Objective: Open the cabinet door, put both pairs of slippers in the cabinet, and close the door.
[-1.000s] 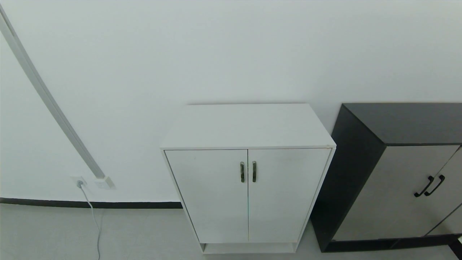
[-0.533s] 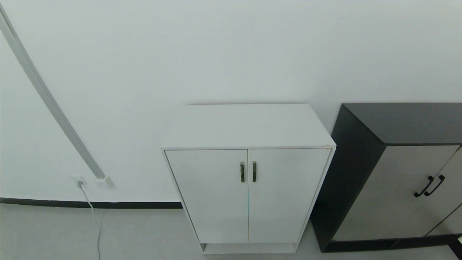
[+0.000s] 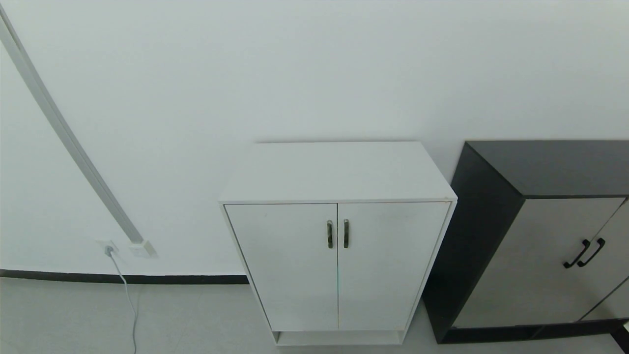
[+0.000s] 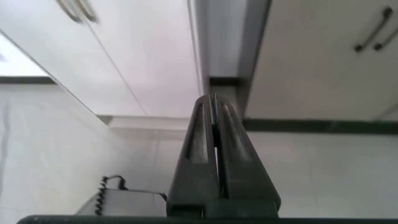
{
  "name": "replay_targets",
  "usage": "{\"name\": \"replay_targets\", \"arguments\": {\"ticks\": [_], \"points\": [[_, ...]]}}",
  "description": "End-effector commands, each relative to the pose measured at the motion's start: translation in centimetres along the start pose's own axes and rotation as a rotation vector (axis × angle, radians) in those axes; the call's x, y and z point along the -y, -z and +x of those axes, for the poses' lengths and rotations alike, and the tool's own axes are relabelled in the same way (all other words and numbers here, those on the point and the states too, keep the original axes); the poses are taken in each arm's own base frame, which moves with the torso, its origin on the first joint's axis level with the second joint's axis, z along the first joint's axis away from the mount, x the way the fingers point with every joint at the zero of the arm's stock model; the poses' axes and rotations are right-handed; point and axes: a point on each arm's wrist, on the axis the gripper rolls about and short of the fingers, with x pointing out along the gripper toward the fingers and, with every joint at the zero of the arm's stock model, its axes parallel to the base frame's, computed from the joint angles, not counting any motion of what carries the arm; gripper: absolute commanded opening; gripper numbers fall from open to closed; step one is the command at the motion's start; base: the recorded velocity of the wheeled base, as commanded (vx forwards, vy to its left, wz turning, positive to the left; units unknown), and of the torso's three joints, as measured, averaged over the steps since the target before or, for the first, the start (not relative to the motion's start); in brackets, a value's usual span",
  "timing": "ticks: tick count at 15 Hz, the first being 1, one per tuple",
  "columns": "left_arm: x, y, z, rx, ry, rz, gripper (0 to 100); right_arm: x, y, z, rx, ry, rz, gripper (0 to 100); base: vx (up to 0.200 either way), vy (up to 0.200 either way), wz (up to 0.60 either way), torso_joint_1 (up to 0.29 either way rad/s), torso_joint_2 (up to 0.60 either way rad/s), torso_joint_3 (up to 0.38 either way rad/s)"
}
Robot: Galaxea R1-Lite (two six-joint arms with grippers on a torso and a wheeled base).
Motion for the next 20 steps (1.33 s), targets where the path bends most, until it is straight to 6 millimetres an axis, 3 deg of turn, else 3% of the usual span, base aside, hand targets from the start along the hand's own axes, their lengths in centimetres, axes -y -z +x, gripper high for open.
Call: {"name": "replay_targets", "arguments": {"ticks": [1,8,15,20], "points": [[0.0,0.0,0.0,-0.001,0.000,-0.001,0,0.0,0.1,-0.5,0.051,-0.055,0.013,0,0.000,0.000,0.00,0.000,0.00,0.000],[0.0,0.0,0.0,-0.001,0.000,-0.001,0,-0.3,0.6,-0.3,0.022,-0.190,-0.073,0,0.000,0.000,0.00,0.000,0.00,0.000],[0.0,0.0,0.0,-0.001,-0.001,-0.001,0,-0.5,0.8,-0.7,0.080,0.092,-0.058,0,0.000,0.000,0.00,0.000,0.00,0.000],[0.0,0.0,0.0,-0.001,-0.010,-0.004,0,-0.6,1.2,-1.6,0.203,0.127,-0.050,0,0.000,0.000,0.00,0.000,0.00,0.000]]}}
